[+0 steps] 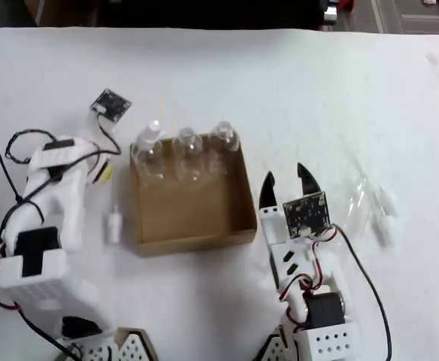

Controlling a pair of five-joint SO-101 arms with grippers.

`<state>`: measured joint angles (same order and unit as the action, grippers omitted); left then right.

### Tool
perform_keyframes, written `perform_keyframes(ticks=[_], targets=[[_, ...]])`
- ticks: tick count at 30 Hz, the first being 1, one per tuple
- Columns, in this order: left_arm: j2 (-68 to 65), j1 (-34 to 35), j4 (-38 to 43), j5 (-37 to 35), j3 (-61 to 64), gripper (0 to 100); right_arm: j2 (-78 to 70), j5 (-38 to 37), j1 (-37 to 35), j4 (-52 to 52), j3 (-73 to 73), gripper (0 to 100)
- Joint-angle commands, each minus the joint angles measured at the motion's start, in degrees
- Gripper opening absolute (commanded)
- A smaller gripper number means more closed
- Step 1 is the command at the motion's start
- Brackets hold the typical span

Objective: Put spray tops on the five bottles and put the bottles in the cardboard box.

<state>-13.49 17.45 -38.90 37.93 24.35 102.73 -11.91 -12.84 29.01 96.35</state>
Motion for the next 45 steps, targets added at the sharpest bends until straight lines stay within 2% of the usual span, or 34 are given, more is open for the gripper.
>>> perform_keyframes(ticks=[1, 3, 9, 15, 23, 31, 41, 45], targets=[[-1.1, -2.4, -1.3, 0.5, -5.4, 17, 0.1, -0.7, 0.0, -1.4, 0.4, 16.6], [-2.1, -3.1, -1.3, 0.6, -6.2, 17, 0.1, -0.7, 0.0, -1.4, 0.4, 16.6], [-3.9, -3.2, -1.4, 0.7, -8.5, 4, 0.1, -0.7, 0.0, -1.4, 0.4, 16.6], [-3.9, -4.3, -5.0, 5.7, -8.8, 3, 0.2, -0.7, 0.0, -1.4, 0.4, 16.6], [-3.2, -5.1, -9.8, 6.2, -9.5, 2, 0.2, -0.7, 0.2, -1.4, 0.4, 16.6], [2.3, 5.5, -21.8, 6.5, -16.1, 2, 0.4, -0.7, 0.1, -1.4, 0.4, 16.6], [12.9, 17.0, -38.4, 27.1, -12.7, 2, 0.4, -0.7, 0.1, -1.4, 0.4, 16.6], [13.2, 18.2, -39.5, 29.7, -10.5, 3, 0.4, -0.7, 0.0, -1.4, 0.4, 16.6]])
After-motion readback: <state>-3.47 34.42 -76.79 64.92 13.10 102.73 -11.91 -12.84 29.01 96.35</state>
